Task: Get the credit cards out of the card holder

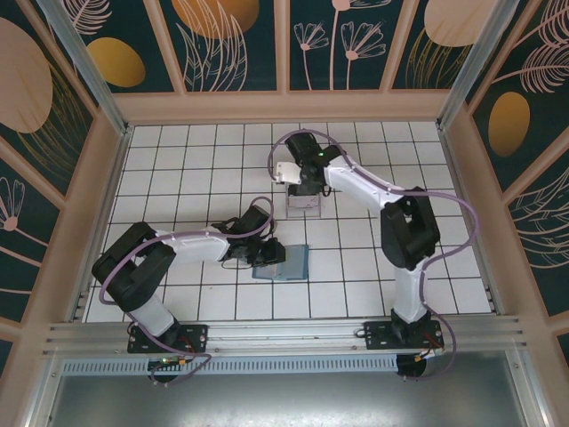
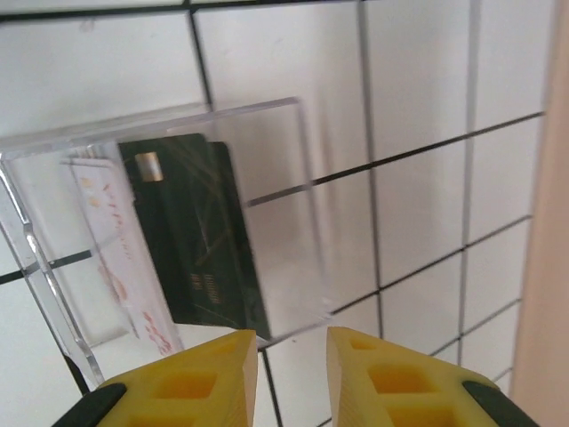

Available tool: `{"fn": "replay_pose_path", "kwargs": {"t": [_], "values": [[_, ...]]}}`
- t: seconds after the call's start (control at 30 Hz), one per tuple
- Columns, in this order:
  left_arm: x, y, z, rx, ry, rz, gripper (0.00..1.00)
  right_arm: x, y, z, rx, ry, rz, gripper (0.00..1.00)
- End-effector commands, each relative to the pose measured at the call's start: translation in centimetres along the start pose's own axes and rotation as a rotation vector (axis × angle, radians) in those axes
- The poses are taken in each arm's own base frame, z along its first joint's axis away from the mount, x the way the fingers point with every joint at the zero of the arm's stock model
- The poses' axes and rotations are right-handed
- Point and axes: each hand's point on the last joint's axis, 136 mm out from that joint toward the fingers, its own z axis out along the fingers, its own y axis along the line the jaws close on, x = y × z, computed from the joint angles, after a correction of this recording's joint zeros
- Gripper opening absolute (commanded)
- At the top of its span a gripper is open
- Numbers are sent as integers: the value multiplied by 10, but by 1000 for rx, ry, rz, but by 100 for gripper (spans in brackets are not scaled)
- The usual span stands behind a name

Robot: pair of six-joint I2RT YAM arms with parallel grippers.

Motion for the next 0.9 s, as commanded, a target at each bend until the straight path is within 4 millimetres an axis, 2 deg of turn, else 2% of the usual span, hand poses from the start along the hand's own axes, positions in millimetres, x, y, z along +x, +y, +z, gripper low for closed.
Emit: {"fn": "replay_pose_path", "kwargs": {"t": [0.0,0.13,0.3,0.47,0.63,0.87], "values": [[0,-7,-5,0,-7,2,22,-12,-19,-35,88,-92,165,28],[-5,-11,-8,-1,-16,10,22,-20,-2,-54,26,-193,366,28],[-12,-18,-13,-4,-41,20,22,-32,41,-72,-66,-297,590,30],[-19,-15,-19,-54,-67,39,22,-43,79,-82,-144,-356,769,32],[-23,-13,-24,-86,-84,60,23,-44,97,-81,-221,-340,1042,30],[-17,-13,-24,-54,-78,47,23,-27,124,-68,-387,-222,1446,21]]}}
